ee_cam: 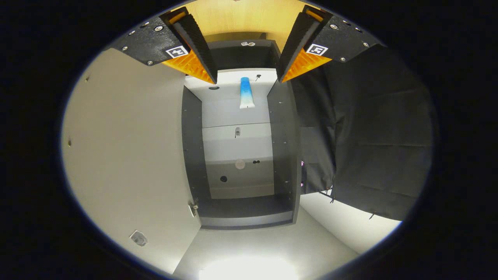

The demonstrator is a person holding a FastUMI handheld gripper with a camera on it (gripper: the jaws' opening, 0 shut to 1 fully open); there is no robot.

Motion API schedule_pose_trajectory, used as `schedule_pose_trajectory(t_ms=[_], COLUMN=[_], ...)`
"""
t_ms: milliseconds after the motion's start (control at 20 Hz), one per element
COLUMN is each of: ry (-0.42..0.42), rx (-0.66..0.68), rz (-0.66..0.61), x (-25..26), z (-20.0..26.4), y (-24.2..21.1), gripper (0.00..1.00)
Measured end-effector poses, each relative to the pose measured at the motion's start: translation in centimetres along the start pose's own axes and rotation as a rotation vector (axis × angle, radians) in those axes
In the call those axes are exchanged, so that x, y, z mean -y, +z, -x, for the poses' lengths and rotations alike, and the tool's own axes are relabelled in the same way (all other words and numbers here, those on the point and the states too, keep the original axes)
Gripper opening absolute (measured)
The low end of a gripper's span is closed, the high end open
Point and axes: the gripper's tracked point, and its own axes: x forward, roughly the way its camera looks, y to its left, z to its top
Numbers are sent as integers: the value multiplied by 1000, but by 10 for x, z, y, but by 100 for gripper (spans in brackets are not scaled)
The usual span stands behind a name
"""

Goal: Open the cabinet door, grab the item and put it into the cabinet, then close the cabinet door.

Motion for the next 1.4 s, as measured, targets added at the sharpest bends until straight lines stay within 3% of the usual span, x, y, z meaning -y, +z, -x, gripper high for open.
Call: schedule_pose_trajectory(t_ms=[450, 650, 1050, 1400], ry=[-38, -116, -255, -446], rx=[5, 22, 42, 41], rz=[-8, 22, -34, -96], x=[26, 60, 137, 235], z=[69, 96, 147, 185], y=[-22, -20, -11, -8], gripper=[94, 94, 94, 94])
